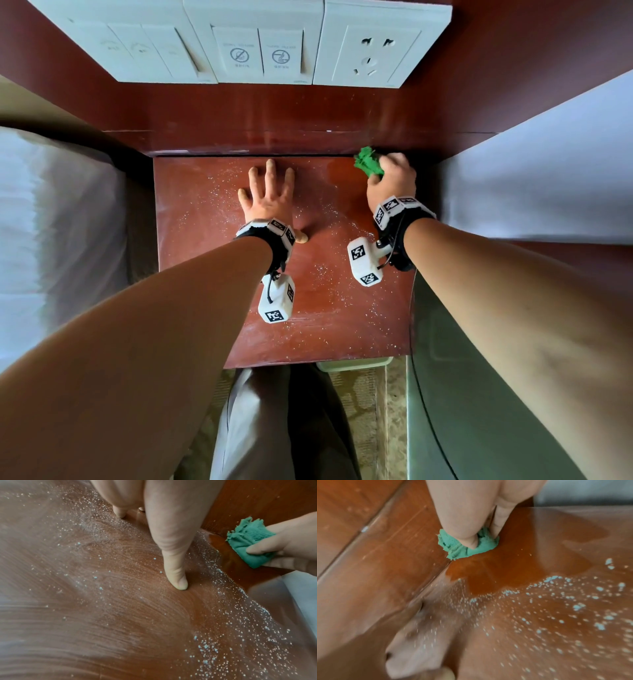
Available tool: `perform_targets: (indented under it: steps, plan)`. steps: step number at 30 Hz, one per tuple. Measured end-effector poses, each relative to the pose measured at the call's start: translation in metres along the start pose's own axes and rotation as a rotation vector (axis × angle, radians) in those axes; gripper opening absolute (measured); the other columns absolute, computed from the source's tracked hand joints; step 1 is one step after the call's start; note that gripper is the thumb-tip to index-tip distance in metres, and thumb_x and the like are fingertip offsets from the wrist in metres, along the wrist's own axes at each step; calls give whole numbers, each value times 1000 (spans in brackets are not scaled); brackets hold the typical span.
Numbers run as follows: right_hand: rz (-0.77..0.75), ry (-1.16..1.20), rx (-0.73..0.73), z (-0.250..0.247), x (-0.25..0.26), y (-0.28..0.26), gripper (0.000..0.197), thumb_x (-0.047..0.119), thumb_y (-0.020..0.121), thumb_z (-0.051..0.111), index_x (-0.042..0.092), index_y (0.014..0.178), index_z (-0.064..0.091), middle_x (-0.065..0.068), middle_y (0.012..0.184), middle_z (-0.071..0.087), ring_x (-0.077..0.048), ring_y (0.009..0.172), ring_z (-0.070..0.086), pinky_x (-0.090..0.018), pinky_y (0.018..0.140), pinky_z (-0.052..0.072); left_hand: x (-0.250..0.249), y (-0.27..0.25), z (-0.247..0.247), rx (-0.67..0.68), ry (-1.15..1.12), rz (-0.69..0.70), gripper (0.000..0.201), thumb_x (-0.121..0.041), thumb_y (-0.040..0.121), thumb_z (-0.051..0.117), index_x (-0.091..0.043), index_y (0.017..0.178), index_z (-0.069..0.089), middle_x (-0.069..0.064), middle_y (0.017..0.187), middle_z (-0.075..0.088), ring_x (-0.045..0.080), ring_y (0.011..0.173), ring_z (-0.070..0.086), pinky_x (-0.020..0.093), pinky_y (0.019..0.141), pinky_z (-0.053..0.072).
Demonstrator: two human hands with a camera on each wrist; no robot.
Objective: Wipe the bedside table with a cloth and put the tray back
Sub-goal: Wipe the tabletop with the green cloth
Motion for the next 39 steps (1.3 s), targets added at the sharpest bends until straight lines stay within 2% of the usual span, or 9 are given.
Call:
perform_targets:
  steps: [10, 15, 17, 20, 24, 27, 31, 36, 39]
  plan:
    - [-380, -114, 394, 2, 8, -49, 44, 5, 86, 53, 30, 119, 65, 14, 122, 56, -20, 107, 47, -27, 74, 43, -1, 1, 2, -25, 5, -3, 142, -59, 58, 85, -28, 154, -16, 6, 159, -27, 38, 147, -17, 62, 117, 6]
    - [-404, -135, 610, -5, 7, -54, 38, 11, 84, 54, 31, 111, 70, 15, 117, 62, -15, 107, 54, -33, 89, 48, 0, 0, 3, -67, 10, -2, 142, -61, 56, 85, -28, 155, -12, 6, 160, -22, 38, 147, -13, 61, 117, 10]
    - [-325, -53, 584, -13, 9, -44, 35, 11, 81, 57, 29, 107, 72, 13, 111, 67, -12, 98, 62, -29, 86, 52, -1, 0, 2, -59, 10, -2, 143, -60, 56, 85, -28, 154, -12, 6, 160, -23, 38, 147, -14, 61, 117, 9]
    - [-226, 5, 306, -27, 10, -19, 30, 14, 79, 59, 19, 105, 73, 2, 106, 70, -18, 92, 66, -19, 73, 47, -1, 0, 2, -52, 11, -1, 141, -60, 57, 85, -28, 155, -12, 6, 160, -24, 38, 147, -14, 61, 117, 8]
    - [-27, -51, 111, -28, 10, 8, 24, 12, 81, 54, 6, 101, 68, -15, 109, 62, -35, 100, 59, -34, 79, 44, 0, 0, 2, -57, 7, 1, 141, -58, 57, 86, -28, 155, -11, 6, 160, -23, 38, 147, -14, 62, 117, 8]
    - [-40, -52, 172, -15, 15, 6, 32, 10, 81, 55, 10, 110, 69, -8, 120, 62, -31, 107, 59, -30, 85, 44, -1, 1, 3, -53, 2, 5, 141, -57, 57, 86, -27, 155, -11, 6, 160, -23, 38, 147, -15, 62, 117, 8]
    - [-249, -14, 268, -3, 21, -20, 38, 4, 79, 57, 22, 109, 73, 9, 115, 65, -17, 97, 63, -19, 79, 47, 1, 1, 4, -48, -4, 5, 141, -56, 57, 87, -28, 155, -12, 6, 160, -24, 38, 147, -16, 63, 117, 7]
    - [-386, -162, 556, -8, 11, -59, 32, 11, 86, 59, 28, 112, 71, 12, 115, 64, -15, 103, 59, -28, 84, 49, -1, -2, 1, -32, 8, -1, 141, -59, 58, 85, -27, 154, -14, 7, 160, -25, 38, 147, -15, 61, 118, 7]
    - [-288, -148, 663, -13, 3, -66, 30, 18, 82, 63, 28, 108, 73, 11, 112, 67, -16, 103, 62, -29, 89, 50, -1, -4, -1, -33, 3, 3, 142, -59, 58, 85, -27, 154, -14, 7, 160, -24, 39, 147, -15, 62, 117, 7]
Point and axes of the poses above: each hand's wrist, its own y-axis towards the middle knuckle, its own z-axis out of the palm, x = y × z, the point moved 1 cm from there along y, towards the middle knuckle
